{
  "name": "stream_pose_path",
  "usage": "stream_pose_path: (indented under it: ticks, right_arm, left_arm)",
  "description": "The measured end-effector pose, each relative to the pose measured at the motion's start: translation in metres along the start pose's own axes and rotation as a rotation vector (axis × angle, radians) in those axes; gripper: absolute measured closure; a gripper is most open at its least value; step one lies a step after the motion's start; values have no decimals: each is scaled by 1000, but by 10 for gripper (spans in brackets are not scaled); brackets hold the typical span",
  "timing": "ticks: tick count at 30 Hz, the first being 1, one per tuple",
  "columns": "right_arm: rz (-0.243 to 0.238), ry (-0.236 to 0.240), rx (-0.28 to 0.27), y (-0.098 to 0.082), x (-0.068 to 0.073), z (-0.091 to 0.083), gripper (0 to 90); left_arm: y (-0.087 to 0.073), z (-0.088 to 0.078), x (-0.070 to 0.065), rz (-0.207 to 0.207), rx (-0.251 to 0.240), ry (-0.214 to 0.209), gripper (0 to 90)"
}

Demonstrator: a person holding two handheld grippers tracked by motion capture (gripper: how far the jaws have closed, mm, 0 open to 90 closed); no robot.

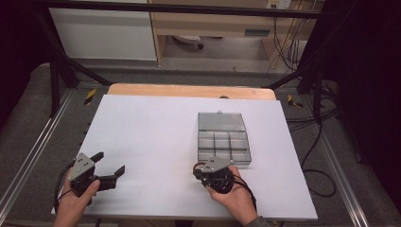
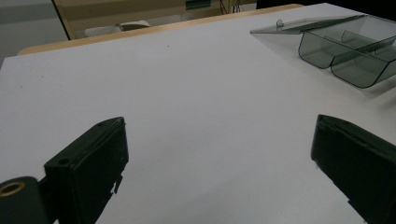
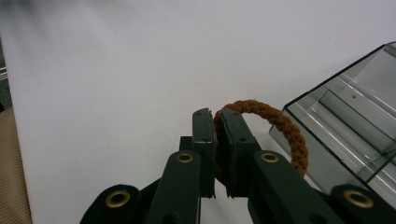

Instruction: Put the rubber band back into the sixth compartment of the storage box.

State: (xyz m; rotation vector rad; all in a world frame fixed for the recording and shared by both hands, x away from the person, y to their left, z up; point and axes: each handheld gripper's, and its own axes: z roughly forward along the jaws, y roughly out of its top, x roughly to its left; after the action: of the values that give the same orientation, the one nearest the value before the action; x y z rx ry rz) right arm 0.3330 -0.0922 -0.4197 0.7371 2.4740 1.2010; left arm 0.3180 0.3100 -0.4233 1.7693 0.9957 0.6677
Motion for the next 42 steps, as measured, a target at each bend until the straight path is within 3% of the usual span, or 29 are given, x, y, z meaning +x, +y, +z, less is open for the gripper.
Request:
stream_pose_path:
  ticks: [15,22,26,37,42]
  right_arm:
    - [15,-54,-66,8,-13,-11,852]
    - [7,-66,-70,20,-30,-10,852]
    - [27,-79,-96,23,-38,-8,852]
    - [53,-107,-140,19,-44,-16,852]
    - [72,-136,-155,15,-50,-24,852]
  left_arm:
    - [1,2,0,11,-6,-2,42]
    - [3,11,4,11,-17,21,42]
    - [5,16,4,22,-28,19,40]
    - [1,25,20,-31,-21,42,43]
    - [2,22,20,-28,-24,50,42]
